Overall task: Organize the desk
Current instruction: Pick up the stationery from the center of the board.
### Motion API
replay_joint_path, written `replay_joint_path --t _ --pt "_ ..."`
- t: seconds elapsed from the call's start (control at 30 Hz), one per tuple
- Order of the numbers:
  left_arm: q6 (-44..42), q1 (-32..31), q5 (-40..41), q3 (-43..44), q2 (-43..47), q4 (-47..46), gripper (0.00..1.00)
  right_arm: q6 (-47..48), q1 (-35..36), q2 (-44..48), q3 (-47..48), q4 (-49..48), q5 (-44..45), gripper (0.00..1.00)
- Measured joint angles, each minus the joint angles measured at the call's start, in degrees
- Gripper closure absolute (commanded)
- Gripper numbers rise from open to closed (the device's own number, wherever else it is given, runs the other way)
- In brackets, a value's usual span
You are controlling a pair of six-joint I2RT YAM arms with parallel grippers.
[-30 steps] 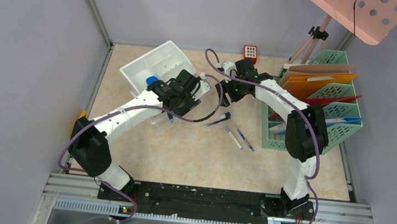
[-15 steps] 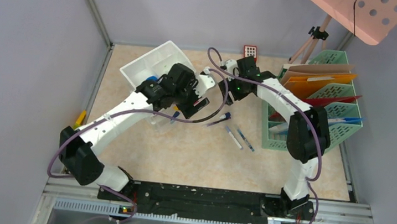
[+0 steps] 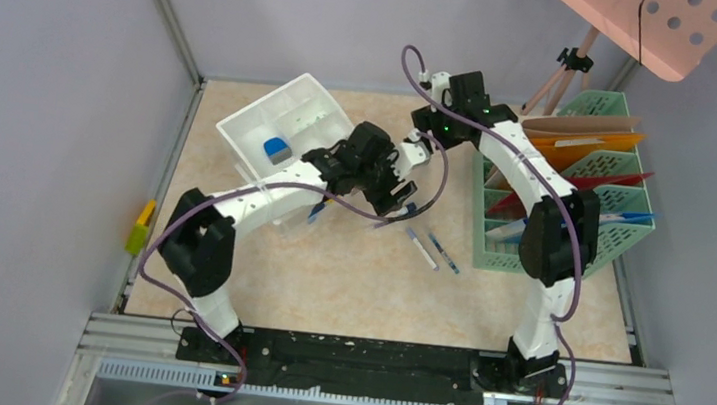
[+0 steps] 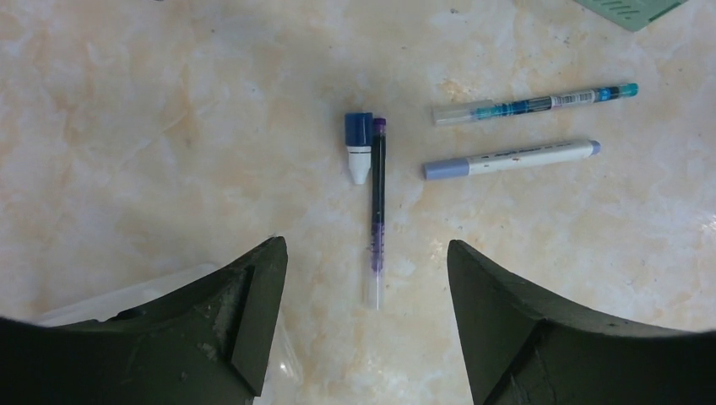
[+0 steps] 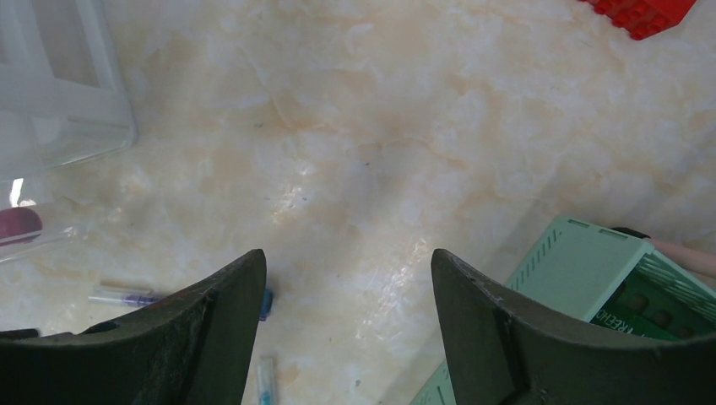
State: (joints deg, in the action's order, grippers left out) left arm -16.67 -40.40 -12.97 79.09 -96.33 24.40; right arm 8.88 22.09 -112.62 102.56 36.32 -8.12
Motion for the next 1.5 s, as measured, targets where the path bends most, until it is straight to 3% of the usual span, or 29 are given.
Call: replay_joint_path --t 0.6,1.13,1.5 --pt "6.9 0.0 -0.9 -2.5 -17.1 -19.7 0.4 -0.6 -1.2 -1.5 0.6 0.6 1.0 0.29" --pt "6.9 -0.1 -0.2 -1.4 -20.6 -21.1 0.53 -1.2 -1.7 -1.5 0.6 0.5 0.4 0.3" --pt "6.1 -0.2 0.3 0.3 -22.3 -21.0 0.54 -1.5 -2.1 -1.5 -0.2 -0.5 0.0 0.3"
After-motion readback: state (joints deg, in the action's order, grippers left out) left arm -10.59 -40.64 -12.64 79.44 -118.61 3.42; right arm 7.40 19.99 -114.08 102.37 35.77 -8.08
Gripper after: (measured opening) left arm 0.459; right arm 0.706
